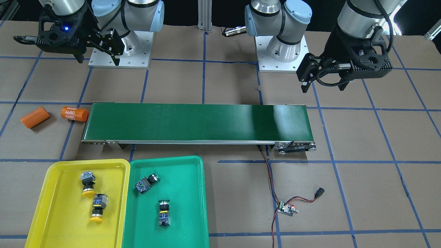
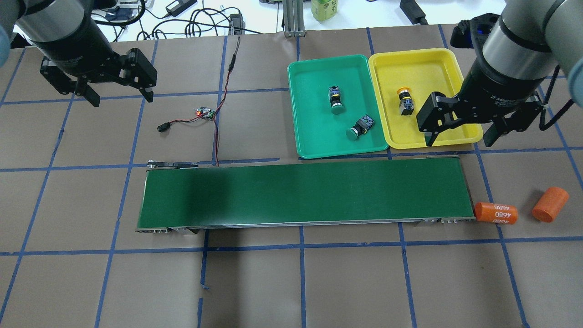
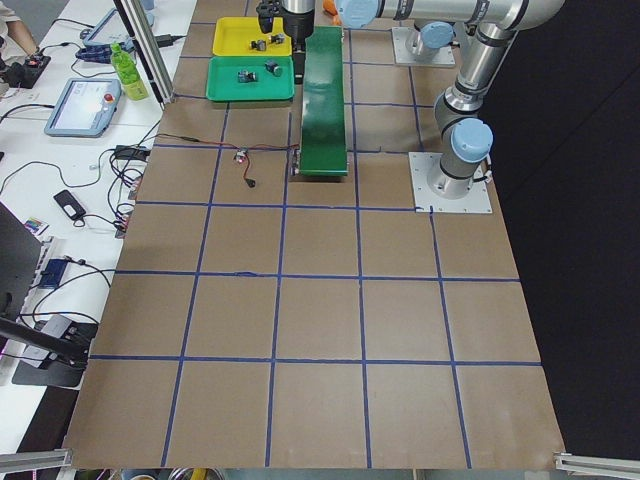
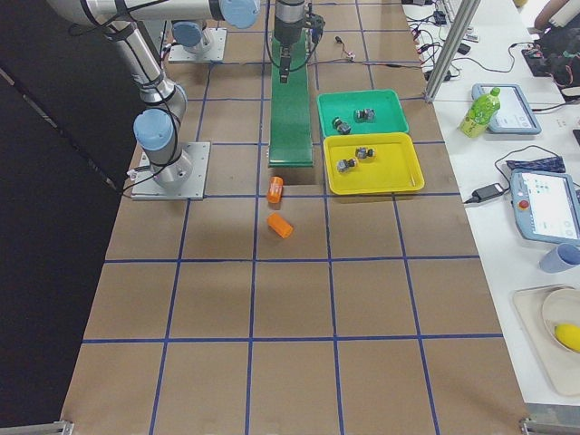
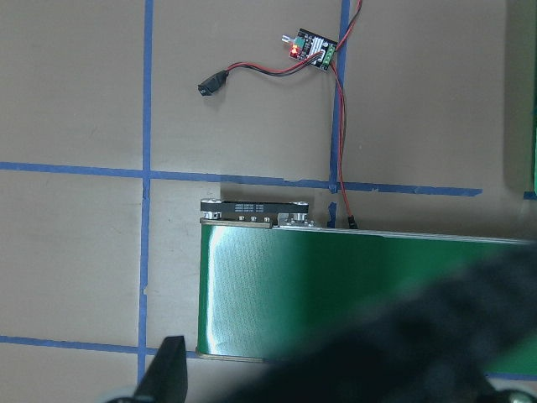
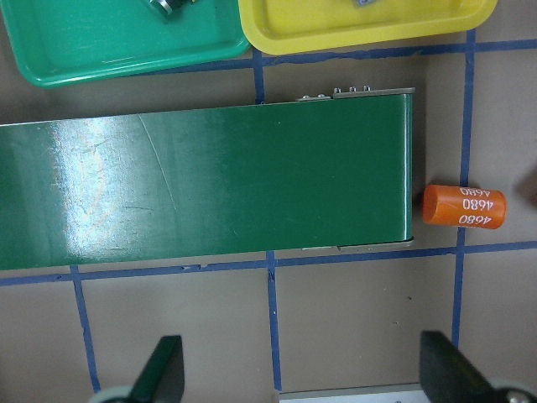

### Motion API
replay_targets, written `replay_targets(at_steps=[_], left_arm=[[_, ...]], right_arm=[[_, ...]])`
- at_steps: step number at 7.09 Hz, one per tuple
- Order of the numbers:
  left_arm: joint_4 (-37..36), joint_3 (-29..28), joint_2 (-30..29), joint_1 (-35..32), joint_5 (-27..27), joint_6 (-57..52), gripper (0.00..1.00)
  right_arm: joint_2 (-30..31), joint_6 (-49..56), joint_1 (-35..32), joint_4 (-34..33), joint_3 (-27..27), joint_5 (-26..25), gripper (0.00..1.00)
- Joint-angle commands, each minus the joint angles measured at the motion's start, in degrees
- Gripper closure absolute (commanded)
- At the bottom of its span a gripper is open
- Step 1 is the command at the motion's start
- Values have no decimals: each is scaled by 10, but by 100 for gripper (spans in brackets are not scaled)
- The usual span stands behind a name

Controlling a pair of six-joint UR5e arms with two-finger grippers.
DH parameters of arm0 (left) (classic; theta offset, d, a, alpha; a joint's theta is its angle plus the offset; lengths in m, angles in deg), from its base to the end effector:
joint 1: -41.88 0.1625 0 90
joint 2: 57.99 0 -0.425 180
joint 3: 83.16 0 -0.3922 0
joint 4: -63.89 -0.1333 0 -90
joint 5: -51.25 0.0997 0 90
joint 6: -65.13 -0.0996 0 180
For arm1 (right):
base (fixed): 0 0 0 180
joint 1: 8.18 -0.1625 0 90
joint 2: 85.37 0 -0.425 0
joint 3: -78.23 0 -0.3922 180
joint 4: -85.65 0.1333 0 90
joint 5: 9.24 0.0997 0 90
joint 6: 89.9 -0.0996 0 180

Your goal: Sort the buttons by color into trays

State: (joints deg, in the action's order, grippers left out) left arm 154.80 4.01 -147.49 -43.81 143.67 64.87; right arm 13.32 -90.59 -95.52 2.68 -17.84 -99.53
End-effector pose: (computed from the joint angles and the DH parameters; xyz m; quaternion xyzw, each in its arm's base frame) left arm -0.0918 -0.5000 0.5151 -0.0358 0.9989 -0.0203 0.0219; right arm 0.1132 -0.4250 0.4936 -0.0291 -0.9988 -0.0385 0.0019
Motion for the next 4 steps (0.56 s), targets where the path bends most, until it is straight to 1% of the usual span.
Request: replay_targets(at_steps=[1, 4], left_arm=[[1, 2, 0, -3, 16, 0, 0], [1, 1, -1, -4, 14, 1, 0]], right_arm=[[-3, -1, -1, 7, 0, 4, 0], [-4, 0, -1, 7, -2, 4, 0]])
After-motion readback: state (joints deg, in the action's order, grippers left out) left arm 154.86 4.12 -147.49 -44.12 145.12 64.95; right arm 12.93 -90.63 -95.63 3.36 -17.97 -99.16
